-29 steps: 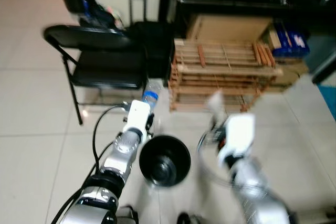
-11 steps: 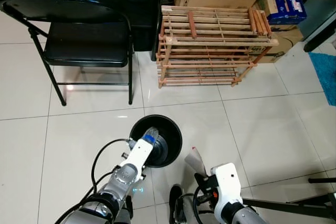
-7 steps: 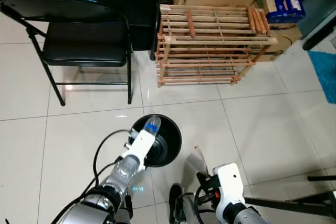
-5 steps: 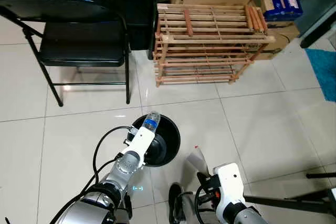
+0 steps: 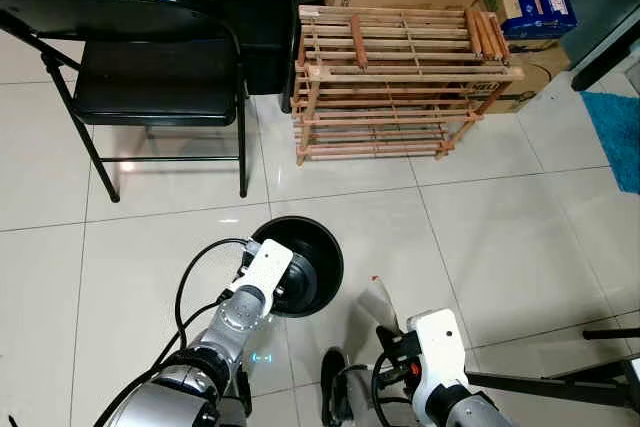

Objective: Picking trash to rubbish bin

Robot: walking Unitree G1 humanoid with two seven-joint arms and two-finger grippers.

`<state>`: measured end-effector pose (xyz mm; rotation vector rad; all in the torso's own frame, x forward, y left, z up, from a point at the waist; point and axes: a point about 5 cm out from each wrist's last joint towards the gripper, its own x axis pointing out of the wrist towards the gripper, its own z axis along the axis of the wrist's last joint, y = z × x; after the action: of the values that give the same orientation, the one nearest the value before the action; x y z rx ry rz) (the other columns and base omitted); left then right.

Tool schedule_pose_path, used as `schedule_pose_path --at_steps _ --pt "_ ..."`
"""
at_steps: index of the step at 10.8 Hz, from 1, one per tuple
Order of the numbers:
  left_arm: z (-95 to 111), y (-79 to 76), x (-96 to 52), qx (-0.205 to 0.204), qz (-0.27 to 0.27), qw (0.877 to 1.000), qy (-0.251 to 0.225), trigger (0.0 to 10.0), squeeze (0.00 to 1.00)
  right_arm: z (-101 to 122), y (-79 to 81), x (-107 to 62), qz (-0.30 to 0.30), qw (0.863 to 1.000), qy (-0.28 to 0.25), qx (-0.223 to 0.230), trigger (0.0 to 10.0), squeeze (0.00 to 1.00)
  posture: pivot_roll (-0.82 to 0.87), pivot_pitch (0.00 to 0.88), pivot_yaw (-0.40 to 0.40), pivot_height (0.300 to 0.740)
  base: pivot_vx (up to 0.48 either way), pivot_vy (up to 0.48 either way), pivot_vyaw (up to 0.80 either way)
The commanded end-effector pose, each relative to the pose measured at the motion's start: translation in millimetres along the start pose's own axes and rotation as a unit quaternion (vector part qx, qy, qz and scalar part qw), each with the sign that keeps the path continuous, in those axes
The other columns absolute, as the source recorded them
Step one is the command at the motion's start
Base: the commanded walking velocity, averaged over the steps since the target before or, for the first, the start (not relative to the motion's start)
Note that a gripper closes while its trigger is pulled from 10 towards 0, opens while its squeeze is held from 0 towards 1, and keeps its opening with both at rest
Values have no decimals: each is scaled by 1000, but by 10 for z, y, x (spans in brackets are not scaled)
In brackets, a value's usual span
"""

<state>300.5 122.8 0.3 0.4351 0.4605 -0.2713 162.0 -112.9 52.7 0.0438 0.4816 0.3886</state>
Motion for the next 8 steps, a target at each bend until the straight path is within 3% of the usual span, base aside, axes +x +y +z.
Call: schedule_pose_path --at_steps 1,5,8 --pt "-70 -66 -20 0 -5 1000 13 10000 1000 -32 -29 -37 -11 1000 8 -3 10000 0 -61 330 -142 740 0 0 0" --pt "-37 -29 -10 -5 -1 1000 6 10000 1000 -28 -67 -2 -11 1000 7 -6 10000 0 -38 310 -138 740 0 0 0" --pt "-102 146 -36 -31 33 999 7 10000 1000 -24 -126 138 -14 1000 -2 -17 10000 0 40 304 -131 740 0 0 0"
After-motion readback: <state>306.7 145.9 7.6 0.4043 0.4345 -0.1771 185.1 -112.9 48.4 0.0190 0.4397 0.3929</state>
